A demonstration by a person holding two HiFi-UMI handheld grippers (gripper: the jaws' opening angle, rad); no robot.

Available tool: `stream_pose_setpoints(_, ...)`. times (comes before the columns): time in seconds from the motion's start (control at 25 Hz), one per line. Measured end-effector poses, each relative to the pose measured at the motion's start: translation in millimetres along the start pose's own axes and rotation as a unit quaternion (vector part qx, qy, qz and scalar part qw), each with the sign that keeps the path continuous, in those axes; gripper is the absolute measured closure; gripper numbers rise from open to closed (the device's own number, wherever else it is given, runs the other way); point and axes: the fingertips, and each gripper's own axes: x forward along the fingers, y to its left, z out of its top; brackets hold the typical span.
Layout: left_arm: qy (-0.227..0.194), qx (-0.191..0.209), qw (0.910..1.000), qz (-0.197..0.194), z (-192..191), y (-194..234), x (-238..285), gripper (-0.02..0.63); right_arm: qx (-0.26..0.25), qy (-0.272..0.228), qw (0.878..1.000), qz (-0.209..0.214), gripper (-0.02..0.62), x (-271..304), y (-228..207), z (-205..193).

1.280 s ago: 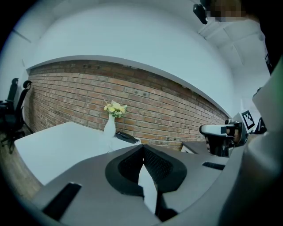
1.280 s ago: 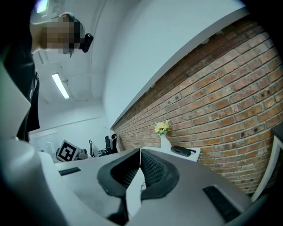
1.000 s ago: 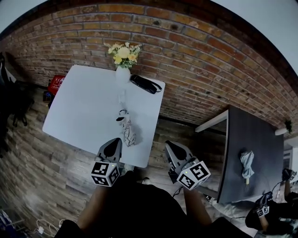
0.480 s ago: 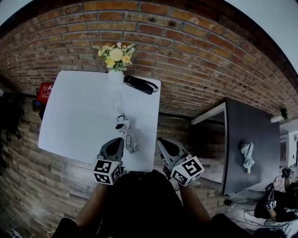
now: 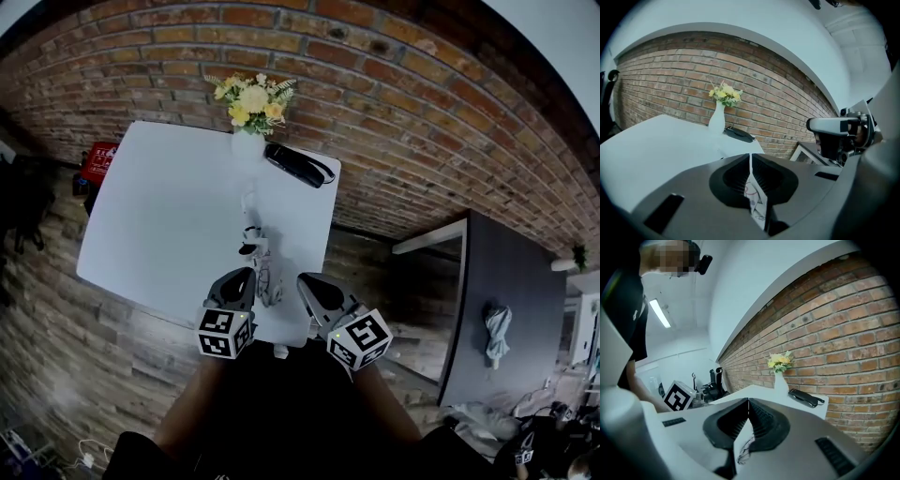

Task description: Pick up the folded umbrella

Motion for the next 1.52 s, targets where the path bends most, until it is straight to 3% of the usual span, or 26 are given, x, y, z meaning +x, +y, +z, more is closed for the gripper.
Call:
stream_pose_setpoints(0.32, 0.030, -0.041, 0.9962, 0.071, -32.2, 10.6, 22.0, 0.588, -0.015, 0.047, 0.997, 0.067, 0.572, 20.8, -0.9, -19.4)
stream_pose_setpoints(0.52, 0.046, -0.066, 0.9907, 0.110, -50.5, 16.1, 40.1, 0.432, -0.021, 0.063, 0.993, 0.095, 0.572, 24.5, -4.9, -28.4)
stream_pose_setpoints(0.72, 0.086, -0.102, 0.9832, 0.125, -75.9, 21.2, 63.6, 0.316, -0.020, 0.072, 0.992, 0.106, 0.572, 28.0, -13.8, -33.5)
stream_pose_setpoints(0.92, 0.106, -0.122, 0.9774, 0.136, -90.0, 26.1, 81.7, 0.260, -0.016, 0.083, 0.989, 0.119, 0.572, 30.1, -16.9, -41.2)
stream_pose_setpoints(1.52, 0.163, -0.118, 0.9663, 0.160, -115.5, 28.8, 110.9, 0.235, -0.014, 0.099, 0.986, 0.134, 0.572, 38.6, -25.4, -47.7)
